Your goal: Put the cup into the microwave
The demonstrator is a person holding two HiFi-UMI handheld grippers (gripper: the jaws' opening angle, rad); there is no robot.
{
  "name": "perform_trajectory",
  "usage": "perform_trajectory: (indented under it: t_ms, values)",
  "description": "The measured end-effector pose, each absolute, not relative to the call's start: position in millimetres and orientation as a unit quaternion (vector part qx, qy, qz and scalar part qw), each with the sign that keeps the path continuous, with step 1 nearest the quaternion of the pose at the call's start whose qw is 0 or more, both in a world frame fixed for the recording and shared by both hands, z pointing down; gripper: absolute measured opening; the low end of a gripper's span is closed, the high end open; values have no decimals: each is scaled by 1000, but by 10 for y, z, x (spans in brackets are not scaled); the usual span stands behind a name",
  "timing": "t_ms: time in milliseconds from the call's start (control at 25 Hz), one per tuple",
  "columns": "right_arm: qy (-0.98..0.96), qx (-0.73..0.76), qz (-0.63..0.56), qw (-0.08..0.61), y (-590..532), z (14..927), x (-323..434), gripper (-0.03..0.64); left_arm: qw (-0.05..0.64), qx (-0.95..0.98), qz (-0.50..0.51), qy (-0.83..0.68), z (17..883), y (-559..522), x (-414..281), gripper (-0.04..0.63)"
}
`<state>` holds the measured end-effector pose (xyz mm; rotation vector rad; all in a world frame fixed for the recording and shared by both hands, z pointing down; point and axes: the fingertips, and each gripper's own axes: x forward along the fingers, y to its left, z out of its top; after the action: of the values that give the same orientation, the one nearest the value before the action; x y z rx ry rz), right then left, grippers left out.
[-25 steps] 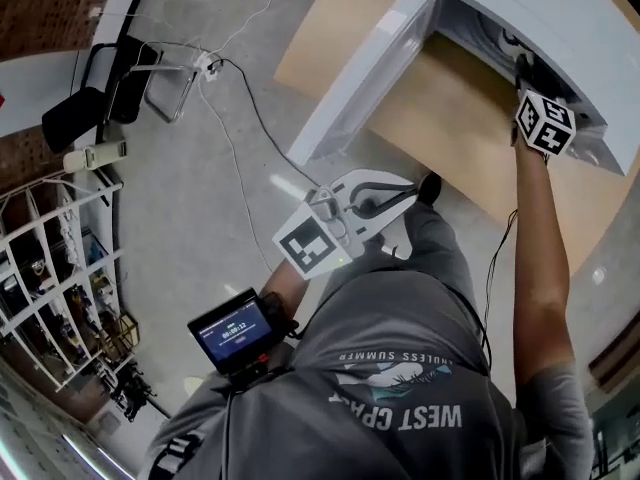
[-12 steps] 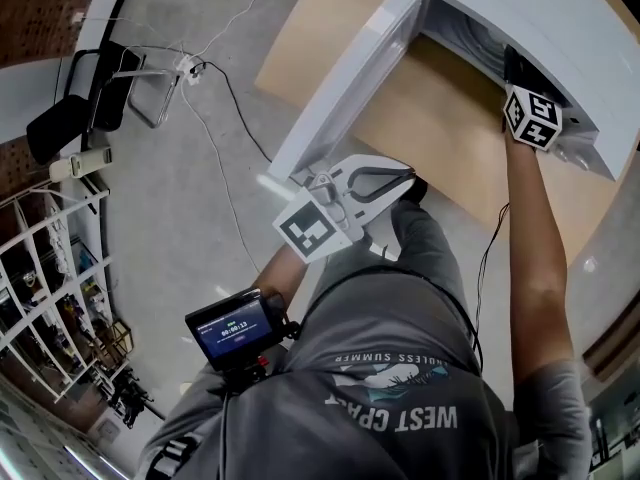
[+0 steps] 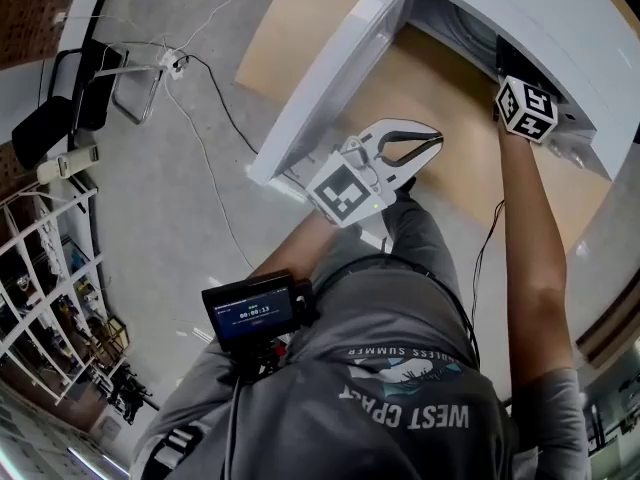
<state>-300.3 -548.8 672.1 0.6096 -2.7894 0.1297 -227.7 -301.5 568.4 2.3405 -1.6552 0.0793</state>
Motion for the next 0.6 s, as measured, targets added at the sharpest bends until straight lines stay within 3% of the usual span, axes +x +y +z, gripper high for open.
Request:
perform_trajectory:
  t_ms: [400,600]
  values:
    - [-962,223,46,151,-5407,6505,-3113,72,126,808,48,-574,5731,-3196,-2591,23]
    - [-960,228,57,154,-5380,6533,-2997,114,127,805,50,-577,5726,-3185,-2631,23]
